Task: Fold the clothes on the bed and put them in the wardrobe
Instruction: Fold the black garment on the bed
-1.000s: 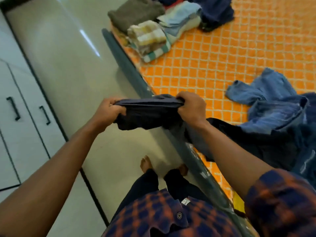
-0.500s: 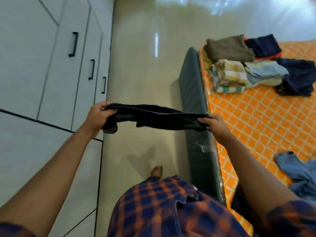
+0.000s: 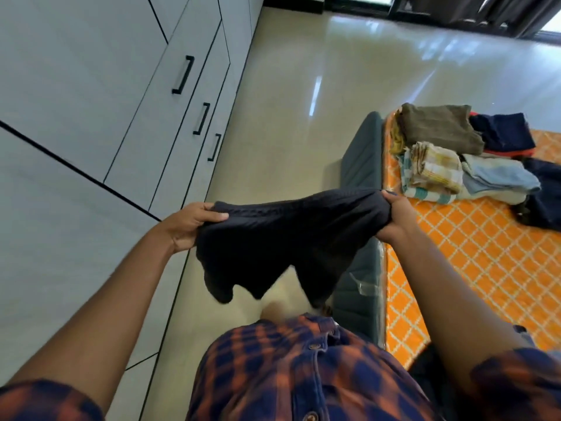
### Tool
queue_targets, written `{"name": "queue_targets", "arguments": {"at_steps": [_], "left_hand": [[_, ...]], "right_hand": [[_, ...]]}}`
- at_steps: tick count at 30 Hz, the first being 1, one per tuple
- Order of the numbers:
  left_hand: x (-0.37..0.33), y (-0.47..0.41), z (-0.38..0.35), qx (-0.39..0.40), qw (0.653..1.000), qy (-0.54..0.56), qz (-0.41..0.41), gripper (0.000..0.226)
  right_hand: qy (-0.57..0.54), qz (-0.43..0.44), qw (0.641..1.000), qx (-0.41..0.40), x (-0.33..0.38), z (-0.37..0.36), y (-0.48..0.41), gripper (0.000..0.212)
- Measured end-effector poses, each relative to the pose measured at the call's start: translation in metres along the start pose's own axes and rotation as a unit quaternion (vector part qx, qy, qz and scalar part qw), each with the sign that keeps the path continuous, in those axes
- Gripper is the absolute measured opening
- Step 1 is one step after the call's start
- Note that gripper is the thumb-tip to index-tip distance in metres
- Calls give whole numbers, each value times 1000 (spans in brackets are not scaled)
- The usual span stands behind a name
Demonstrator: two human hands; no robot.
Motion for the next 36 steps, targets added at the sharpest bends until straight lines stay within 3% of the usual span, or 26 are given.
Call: {"name": "queue_targets", "arguments": {"at_steps": [3,7,10,13,17,20,24,31,36], "left_hand": [[10,3,-18,-31,998,49,-3,22],[17,-12,-47,-149,983,106,-25,24],[0,-13,-79,-248,954,133,-107,13],[-27,-5,-123,-316,925,35,-208,6],[-54,11,-189,-302,883,-95,-347,12],[-68,23,-211,-312,848,-167,-394,18],[-78,29,-217,-307,832,-196,-418,21],[-74,28,-228,-281,846,-199,-407,27],[-68,10,-229,-118,930,-146,-315,67]], "right_hand": [[-16,-17,1000,-20,-1,28,-3,34],[38,-5,999,-10,-6,30,7,35],[47,144,987,-57,5,19,22,22],[101,248,963,-3,9,-11,52,17],[220,309,918,113,-7,-53,87,18],[225,353,899,127,-2,-62,93,21],[227,354,899,124,6,-59,89,18],[246,370,893,74,5,-53,86,22],[240,342,894,161,0,-54,88,18]]}}
Point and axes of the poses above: each hand's wrist, its own y-axis away from the middle knuckle, its own z-axis out of the back of the hand, x = y × z, the point moved 6 cm from there along -y, towards the middle knuckle
